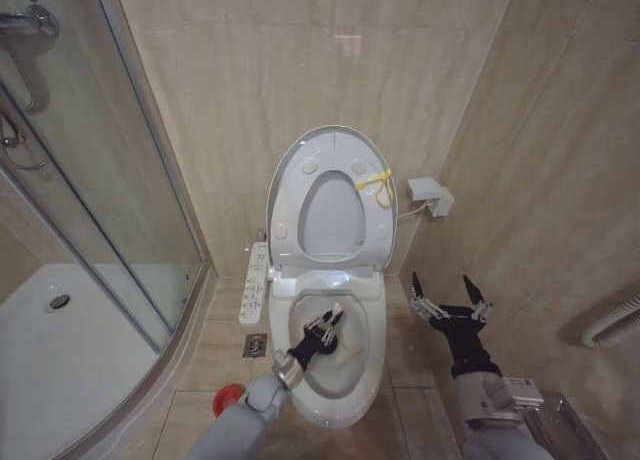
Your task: Open the toilet lid, clean the toilet bowl with a toilet brush, close the toilet lid, and flush.
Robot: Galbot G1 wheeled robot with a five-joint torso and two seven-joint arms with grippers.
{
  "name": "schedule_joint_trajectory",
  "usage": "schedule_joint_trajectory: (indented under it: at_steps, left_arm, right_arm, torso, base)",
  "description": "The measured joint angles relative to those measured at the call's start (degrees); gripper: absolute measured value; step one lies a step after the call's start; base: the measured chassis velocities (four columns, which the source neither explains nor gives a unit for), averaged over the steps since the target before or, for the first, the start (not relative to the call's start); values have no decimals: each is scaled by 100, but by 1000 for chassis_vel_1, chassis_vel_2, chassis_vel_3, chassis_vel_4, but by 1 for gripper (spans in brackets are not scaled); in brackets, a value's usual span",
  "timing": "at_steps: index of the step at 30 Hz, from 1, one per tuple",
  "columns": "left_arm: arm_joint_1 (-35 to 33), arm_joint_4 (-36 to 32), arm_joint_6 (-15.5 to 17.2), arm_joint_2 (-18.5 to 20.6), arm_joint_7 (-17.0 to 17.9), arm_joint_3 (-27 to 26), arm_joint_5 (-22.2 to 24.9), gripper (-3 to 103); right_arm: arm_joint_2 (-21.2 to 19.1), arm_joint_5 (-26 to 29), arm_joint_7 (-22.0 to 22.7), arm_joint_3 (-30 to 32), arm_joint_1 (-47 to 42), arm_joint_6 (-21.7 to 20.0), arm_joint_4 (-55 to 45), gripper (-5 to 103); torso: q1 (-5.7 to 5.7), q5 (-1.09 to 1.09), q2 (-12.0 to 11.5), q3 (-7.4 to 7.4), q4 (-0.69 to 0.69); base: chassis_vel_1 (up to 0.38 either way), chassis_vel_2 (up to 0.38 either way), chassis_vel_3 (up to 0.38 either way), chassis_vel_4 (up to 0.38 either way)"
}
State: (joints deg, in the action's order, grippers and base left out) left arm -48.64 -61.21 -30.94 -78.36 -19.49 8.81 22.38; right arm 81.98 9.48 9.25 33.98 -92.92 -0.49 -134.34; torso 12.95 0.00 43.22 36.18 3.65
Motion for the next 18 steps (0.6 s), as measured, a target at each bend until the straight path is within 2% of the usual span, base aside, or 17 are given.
schedule_joint_trajectory:
  at_steps: [11, 18]
  left_arm:
    - [-599, -767, 91, 434, 7, -62, 20, 20]
    - [-310, -703, 30, 248, -15, -140, -9, 20]
  right_arm:
    - [0, 0, 1, 0, 0, 0, 0, 100]
    - [0, 0, 1, 0, 0, 0, 0, 100]
  torso:
    - [1, 1, 0, 1, 0]
    - [1, 0, 0, 1, 3]
  base:
    - [0, 0, 0, 0]
    - [0, 0, 0, 0]
